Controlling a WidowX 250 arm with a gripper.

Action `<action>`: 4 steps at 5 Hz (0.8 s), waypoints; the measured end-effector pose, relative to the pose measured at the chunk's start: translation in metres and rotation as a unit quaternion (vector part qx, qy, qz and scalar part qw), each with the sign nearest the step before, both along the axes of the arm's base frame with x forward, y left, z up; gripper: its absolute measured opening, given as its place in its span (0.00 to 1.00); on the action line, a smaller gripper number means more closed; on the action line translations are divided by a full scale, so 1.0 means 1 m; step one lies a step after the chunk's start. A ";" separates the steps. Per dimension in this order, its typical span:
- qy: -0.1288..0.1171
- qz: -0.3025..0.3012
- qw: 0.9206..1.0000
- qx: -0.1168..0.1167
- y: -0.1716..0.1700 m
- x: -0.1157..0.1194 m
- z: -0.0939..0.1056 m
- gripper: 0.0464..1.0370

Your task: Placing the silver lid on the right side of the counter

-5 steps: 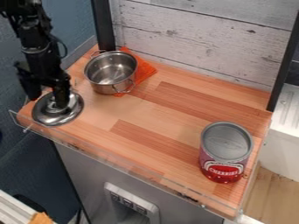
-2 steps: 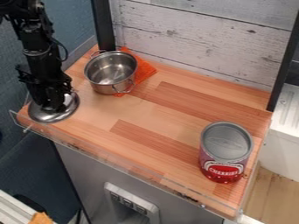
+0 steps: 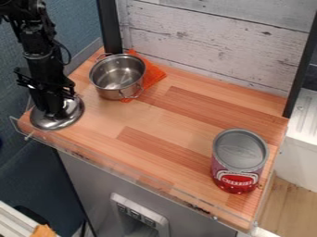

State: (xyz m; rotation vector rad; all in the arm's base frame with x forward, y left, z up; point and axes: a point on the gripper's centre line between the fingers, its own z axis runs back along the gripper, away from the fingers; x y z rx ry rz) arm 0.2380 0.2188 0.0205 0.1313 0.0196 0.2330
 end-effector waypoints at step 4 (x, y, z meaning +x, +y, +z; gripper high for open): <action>-0.035 -0.027 0.999 0.005 -0.096 0.038 0.102 0.23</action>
